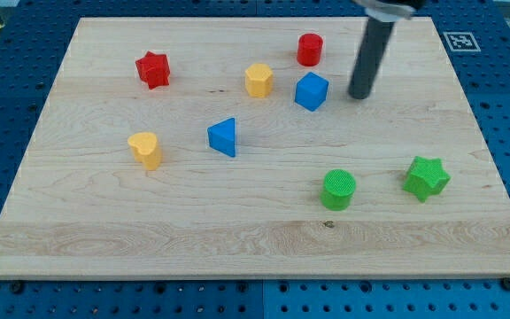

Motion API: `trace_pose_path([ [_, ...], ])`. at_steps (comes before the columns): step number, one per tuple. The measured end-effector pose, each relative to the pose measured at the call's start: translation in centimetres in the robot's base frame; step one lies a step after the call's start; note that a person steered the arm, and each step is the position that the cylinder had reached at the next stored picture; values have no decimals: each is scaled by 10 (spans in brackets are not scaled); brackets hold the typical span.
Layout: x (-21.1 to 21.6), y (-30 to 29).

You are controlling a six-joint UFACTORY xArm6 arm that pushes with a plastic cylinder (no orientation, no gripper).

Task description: Put the blue cube in between the yellow hexagon and blue triangle

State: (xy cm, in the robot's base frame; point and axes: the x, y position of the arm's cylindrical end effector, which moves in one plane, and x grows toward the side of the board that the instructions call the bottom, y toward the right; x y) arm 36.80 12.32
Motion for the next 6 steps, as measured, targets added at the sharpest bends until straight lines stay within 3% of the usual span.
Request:
trace_pose_path([
  [3,45,-106],
  [4,45,-32],
  [5,18,-12],
  [6,-1,-58],
])
